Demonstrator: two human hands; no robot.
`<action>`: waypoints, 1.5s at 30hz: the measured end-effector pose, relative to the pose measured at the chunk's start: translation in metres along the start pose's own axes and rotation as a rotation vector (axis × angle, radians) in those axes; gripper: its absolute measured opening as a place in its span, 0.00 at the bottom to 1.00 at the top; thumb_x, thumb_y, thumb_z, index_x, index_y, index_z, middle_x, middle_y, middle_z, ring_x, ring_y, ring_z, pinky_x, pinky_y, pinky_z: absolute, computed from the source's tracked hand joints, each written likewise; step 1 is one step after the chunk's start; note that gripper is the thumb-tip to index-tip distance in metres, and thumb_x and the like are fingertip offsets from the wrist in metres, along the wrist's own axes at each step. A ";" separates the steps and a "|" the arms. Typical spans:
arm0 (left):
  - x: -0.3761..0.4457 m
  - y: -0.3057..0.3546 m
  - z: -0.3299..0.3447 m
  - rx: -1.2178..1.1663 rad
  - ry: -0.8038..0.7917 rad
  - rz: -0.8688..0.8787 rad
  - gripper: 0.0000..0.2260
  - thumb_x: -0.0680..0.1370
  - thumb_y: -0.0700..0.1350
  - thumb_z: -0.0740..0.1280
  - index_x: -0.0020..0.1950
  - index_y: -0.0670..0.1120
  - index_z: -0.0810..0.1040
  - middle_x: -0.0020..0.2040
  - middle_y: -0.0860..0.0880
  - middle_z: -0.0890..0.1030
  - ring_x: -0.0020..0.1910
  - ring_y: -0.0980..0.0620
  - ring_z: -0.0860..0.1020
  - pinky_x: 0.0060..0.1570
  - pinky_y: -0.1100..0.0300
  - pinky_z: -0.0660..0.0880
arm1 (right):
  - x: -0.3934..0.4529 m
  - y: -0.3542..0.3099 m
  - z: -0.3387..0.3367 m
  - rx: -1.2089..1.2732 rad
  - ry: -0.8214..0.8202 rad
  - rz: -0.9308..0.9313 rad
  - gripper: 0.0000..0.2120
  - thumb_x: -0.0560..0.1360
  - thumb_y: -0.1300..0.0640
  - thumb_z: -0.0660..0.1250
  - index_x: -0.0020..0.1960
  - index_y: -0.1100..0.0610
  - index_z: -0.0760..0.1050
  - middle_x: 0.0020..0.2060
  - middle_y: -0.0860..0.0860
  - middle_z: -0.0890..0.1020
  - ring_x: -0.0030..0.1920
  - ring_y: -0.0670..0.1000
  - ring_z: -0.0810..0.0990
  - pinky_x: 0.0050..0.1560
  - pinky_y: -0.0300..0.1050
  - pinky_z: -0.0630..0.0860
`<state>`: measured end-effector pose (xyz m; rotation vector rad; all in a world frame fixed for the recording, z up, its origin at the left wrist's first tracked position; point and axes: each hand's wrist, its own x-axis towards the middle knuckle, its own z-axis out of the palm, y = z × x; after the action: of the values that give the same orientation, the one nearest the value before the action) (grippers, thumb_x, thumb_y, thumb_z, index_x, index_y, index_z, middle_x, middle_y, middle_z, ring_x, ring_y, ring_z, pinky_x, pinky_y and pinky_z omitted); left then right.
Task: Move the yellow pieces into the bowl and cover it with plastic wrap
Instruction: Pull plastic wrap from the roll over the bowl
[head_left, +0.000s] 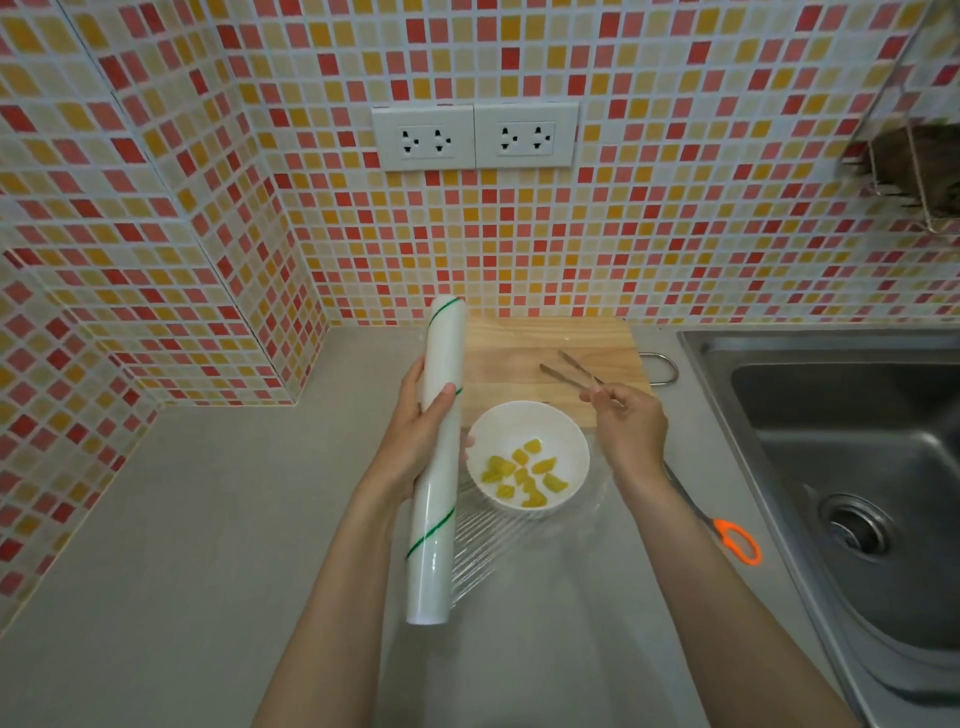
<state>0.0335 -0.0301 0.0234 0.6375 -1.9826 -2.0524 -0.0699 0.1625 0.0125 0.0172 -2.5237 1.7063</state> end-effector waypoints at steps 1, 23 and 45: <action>0.002 -0.004 -0.002 0.100 0.021 0.024 0.27 0.78 0.55 0.61 0.74 0.63 0.53 0.70 0.59 0.66 0.58 0.56 0.76 0.56 0.56 0.75 | 0.002 0.003 0.001 -0.007 -0.011 0.005 0.10 0.75 0.56 0.64 0.39 0.55 0.82 0.36 0.47 0.81 0.32 0.40 0.74 0.33 0.35 0.67; 0.023 -0.080 0.020 0.660 0.180 -0.116 0.27 0.80 0.58 0.52 0.77 0.58 0.44 0.64 0.36 0.74 0.63 0.38 0.74 0.61 0.50 0.68 | 0.005 0.069 0.025 0.172 -0.241 0.378 0.08 0.74 0.58 0.63 0.41 0.57 0.80 0.28 0.53 0.79 0.23 0.49 0.74 0.25 0.39 0.69; 0.019 -0.076 0.019 0.628 0.156 -0.142 0.27 0.80 0.57 0.52 0.77 0.57 0.45 0.67 0.37 0.72 0.65 0.38 0.72 0.64 0.49 0.68 | 0.015 0.069 0.021 -0.457 -0.345 -0.028 0.04 0.74 0.58 0.62 0.47 0.58 0.69 0.39 0.58 0.79 0.38 0.59 0.75 0.32 0.44 0.64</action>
<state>0.0185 -0.0164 -0.0542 1.0387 -2.5424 -1.3582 -0.0905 0.1700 -0.0578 0.3368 -3.0869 1.1589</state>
